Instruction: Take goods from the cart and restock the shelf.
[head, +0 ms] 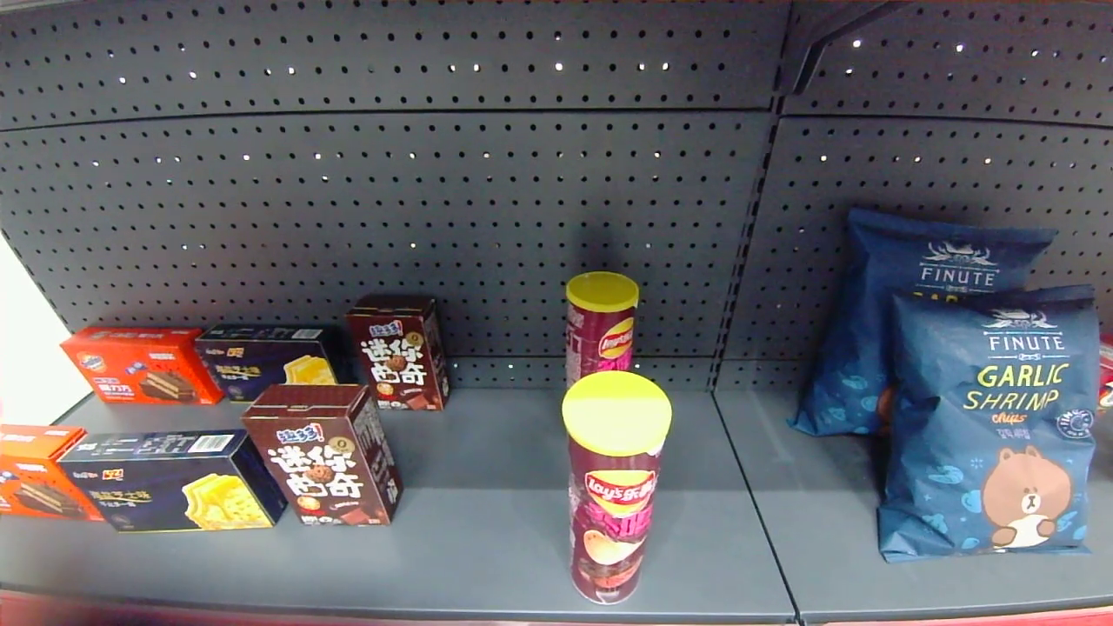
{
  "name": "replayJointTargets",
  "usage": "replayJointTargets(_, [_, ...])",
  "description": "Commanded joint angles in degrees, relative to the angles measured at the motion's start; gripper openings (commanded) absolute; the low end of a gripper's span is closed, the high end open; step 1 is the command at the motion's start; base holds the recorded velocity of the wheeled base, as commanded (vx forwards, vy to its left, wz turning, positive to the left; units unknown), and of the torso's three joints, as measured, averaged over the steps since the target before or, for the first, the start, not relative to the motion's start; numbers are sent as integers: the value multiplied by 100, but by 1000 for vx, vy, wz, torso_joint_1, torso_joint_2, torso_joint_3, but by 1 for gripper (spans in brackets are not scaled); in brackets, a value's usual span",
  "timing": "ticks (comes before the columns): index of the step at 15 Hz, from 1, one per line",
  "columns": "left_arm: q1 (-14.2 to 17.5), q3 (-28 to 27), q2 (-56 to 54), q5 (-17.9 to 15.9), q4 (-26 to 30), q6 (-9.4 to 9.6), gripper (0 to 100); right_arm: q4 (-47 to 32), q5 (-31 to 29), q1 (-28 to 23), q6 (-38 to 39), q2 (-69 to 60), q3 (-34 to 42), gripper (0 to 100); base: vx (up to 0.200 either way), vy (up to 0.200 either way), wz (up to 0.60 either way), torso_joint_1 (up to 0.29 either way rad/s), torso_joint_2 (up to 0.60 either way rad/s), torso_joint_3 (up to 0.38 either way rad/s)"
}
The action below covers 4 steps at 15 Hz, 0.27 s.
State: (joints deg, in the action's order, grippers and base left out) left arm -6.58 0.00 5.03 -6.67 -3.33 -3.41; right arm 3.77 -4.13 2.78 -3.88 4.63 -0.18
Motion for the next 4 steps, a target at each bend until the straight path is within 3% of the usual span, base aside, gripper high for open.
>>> replayJointTargets(1, [-1, 0, 15, -1, -1, -1, 100, -8, 79, 3, -17, 20, 1, 100, 0, 0, 0, 0, 0, 0])
replayJointTargets(4, [-1, 0, 24, -1, -1, -1, 100, -25, 167, 3, 10, 20, -8, 100, 0, 0, 0, 0, 0, 0])
